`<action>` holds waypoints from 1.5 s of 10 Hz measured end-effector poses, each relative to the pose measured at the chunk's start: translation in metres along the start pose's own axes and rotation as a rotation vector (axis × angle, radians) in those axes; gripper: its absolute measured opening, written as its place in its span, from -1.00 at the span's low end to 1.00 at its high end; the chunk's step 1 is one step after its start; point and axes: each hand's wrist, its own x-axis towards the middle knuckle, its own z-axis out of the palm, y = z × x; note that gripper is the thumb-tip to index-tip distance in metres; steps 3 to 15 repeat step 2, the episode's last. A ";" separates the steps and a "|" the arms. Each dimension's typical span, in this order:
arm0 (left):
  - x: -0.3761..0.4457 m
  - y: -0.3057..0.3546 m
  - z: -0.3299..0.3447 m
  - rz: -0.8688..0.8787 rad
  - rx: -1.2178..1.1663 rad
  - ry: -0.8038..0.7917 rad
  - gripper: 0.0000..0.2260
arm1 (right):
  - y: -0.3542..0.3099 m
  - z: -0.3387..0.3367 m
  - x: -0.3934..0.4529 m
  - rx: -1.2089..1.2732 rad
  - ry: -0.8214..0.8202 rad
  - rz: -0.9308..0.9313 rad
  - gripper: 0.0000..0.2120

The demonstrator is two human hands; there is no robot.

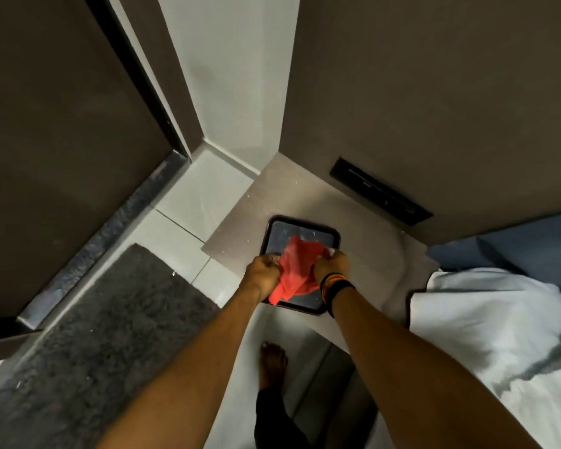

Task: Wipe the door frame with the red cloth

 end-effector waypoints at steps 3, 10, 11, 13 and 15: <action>0.024 -0.035 0.016 0.049 0.148 0.100 -0.58 | 0.017 0.014 0.025 -0.230 -0.052 -0.102 -0.60; 0.024 -0.035 0.016 0.049 0.148 0.100 -0.58 | 0.017 0.014 0.025 -0.230 -0.052 -0.102 -0.60; 0.024 -0.035 0.016 0.049 0.148 0.100 -0.58 | 0.017 0.014 0.025 -0.230 -0.052 -0.102 -0.60; 0.024 -0.035 0.016 0.049 0.148 0.100 -0.58 | 0.017 0.014 0.025 -0.230 -0.052 -0.102 -0.60; 0.024 -0.035 0.016 0.049 0.148 0.100 -0.58 | 0.017 0.014 0.025 -0.230 -0.052 -0.102 -0.60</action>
